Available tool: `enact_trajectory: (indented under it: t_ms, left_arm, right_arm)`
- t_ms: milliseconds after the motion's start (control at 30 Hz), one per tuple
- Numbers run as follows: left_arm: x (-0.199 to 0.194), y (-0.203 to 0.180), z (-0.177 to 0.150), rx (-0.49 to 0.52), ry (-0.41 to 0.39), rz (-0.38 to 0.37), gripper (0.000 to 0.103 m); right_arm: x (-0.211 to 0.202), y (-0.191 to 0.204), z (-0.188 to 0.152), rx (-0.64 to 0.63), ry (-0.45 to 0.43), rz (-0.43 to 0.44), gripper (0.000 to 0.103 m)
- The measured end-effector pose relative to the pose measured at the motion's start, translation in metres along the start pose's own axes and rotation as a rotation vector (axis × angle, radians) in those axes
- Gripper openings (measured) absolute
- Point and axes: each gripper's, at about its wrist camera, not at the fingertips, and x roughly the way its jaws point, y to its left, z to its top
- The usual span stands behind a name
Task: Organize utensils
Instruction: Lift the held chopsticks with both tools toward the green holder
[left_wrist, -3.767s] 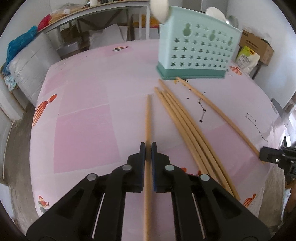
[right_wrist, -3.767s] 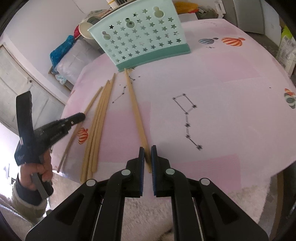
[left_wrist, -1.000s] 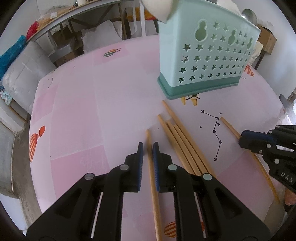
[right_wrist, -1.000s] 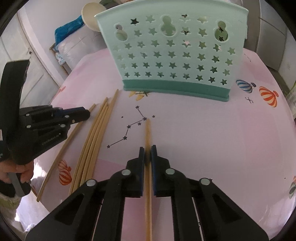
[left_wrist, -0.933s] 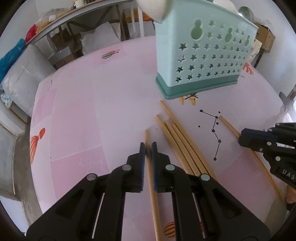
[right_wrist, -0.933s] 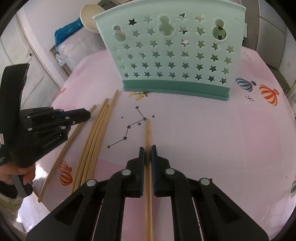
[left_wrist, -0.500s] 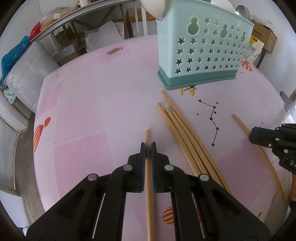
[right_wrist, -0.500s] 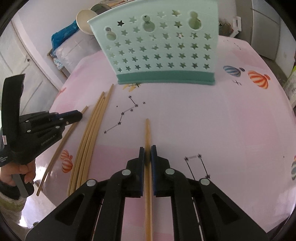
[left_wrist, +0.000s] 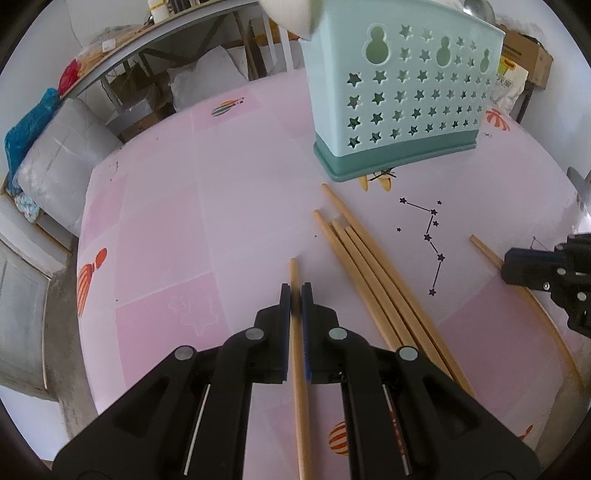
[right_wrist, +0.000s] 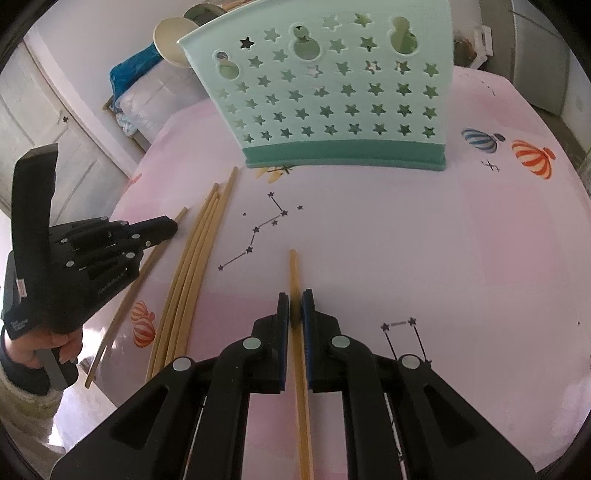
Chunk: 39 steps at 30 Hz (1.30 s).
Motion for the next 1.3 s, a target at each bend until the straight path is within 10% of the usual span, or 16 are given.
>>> enact_trajectory:
  t_ms: [533, 1300]
  left_arm:
    - [-0.004, -0.01, -0.004, 0.053, -0.014, 0.049, 0.004]
    - [-0.006, -0.009, -0.006, 0.057, -0.021, 0.055, 0.004]
  right_arm:
    - [0.002, 0.019, -0.001, -0.122, 0.016, -0.079, 0.008]
    - [-0.033, -0.008, 0.018, 0.043, -0.14, 0.007, 0.007]
